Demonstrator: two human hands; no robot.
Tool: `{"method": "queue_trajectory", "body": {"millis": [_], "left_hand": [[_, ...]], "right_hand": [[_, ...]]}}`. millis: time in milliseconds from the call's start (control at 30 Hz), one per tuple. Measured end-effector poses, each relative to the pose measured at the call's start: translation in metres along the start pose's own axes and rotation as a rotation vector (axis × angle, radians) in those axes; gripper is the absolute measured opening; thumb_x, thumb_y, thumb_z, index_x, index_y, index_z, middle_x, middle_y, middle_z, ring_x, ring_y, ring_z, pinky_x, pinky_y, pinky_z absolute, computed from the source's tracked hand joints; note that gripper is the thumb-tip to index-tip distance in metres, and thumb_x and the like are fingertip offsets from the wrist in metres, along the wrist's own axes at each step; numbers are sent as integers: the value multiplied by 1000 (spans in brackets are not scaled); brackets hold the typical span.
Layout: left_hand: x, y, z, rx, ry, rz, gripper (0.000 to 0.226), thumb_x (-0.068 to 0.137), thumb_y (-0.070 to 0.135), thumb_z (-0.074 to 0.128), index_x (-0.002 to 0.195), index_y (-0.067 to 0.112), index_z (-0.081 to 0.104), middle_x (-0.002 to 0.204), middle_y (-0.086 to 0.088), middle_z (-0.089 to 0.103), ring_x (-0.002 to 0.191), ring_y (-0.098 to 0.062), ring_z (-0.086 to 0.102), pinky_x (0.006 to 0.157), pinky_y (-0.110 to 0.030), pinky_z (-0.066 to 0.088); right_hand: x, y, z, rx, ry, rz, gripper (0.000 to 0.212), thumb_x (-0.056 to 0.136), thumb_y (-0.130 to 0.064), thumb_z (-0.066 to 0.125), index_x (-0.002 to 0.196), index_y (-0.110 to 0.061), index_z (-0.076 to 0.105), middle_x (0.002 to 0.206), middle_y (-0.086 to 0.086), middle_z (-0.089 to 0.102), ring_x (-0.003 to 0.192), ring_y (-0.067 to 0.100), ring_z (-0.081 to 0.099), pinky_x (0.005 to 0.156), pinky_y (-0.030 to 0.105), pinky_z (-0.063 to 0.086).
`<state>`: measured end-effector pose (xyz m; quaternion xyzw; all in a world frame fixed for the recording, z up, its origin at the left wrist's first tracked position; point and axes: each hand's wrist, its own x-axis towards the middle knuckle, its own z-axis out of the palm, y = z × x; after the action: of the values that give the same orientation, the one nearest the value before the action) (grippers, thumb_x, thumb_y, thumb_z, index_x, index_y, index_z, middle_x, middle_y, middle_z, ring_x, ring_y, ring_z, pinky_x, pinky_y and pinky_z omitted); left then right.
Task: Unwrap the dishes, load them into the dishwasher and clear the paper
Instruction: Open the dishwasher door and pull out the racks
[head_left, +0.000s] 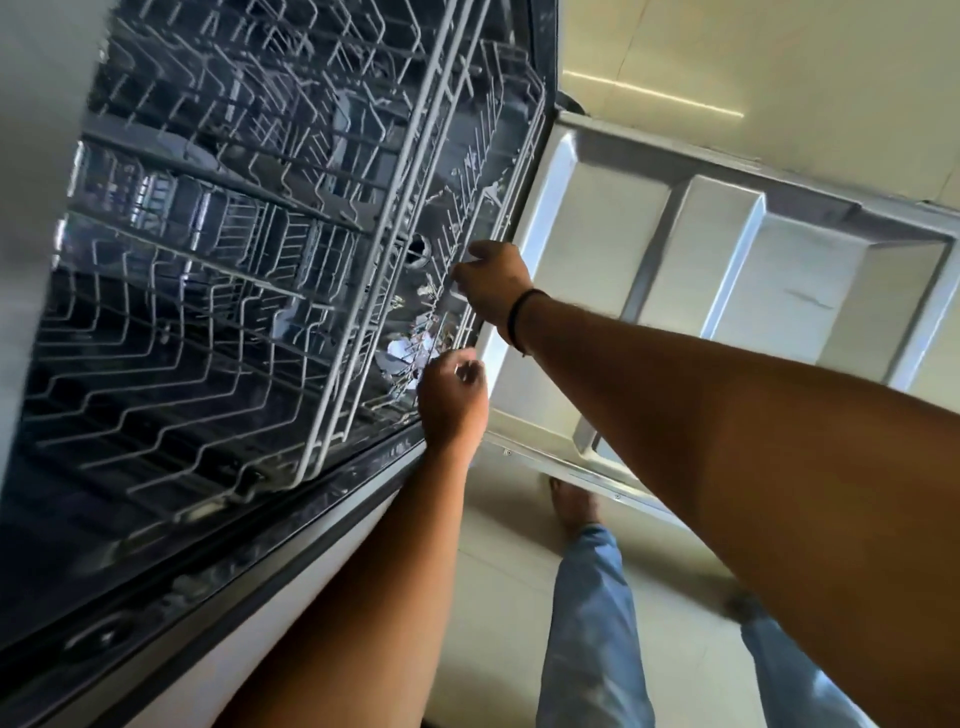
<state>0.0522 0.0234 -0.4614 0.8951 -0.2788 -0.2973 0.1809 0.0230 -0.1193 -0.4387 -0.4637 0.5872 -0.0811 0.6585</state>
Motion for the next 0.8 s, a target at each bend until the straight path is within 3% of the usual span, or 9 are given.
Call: {"method": "queue_trajectory", "body": {"millis": [100,167,233,333,433,533,633,700,800], "left_hand": [[11,0,-5,104,206,-23,42,90,17,67,131,6,62,134,-19,61,125,-35,54,102,-35,40],[22,-3,-5,59,61,-181,54,100,29,59,146,3,46,148,-20,50,135,-36,48,109,-39,37],[26,-5,-1,11,-98,-284,52,106,37,43,144,2,49,145,-21,53,131,-37,51,104,-40,41],[21,-6,3,46,-127,-235,45,109,32,35,133,3,59,137,-19,59,125,-36,55,97,-37,42],[15,-5,9,53,-105,-201,40,108,30,39,125,4,63,131,-17,63,119,-35,58,91,-36,42],[8,-1,16,85,-118,-171,37,107,29,41,124,5,64,129,-19,65,116,-35,60,87,-35,43],[-2,0,23,79,-115,-155,38,106,30,45,127,5,65,128,-18,67,116,-35,62,90,-36,46],[-9,-1,30,91,-120,-127,36,104,31,48,123,8,69,120,-17,70,109,-35,65,91,-39,51],[-20,1,43,60,-145,-103,34,103,27,50,106,1,71,104,-24,72,96,-40,66,81,-43,51]], "right_hand": [[7,1,3,45,-10,33,44,93,-13,65,134,-1,57,110,21,70,94,34,68,79,39,55],[10,1,6,100,-23,62,51,94,-11,64,141,2,49,114,23,68,91,32,69,82,40,58],[11,1,8,197,-22,89,54,93,-10,66,142,3,47,108,21,67,84,29,66,78,40,58],[11,2,4,279,-50,114,47,95,-11,67,138,1,52,97,18,64,81,26,61,67,34,50],[9,4,-6,323,-71,125,35,97,-7,62,130,6,56,95,18,62,81,25,62,69,32,50],[8,9,-11,307,-38,125,10,97,-4,58,96,1,66,84,17,60,72,24,58,67,35,45],[12,20,-19,255,-5,137,27,90,-2,59,65,-13,59,79,16,60,75,26,58,69,41,46],[9,25,-30,234,-8,143,31,92,2,56,66,-14,57,84,16,59,80,24,57,68,38,49],[5,39,-49,313,4,164,24,96,5,53,75,-6,56,80,16,60,72,26,62,59,30,56]]}}
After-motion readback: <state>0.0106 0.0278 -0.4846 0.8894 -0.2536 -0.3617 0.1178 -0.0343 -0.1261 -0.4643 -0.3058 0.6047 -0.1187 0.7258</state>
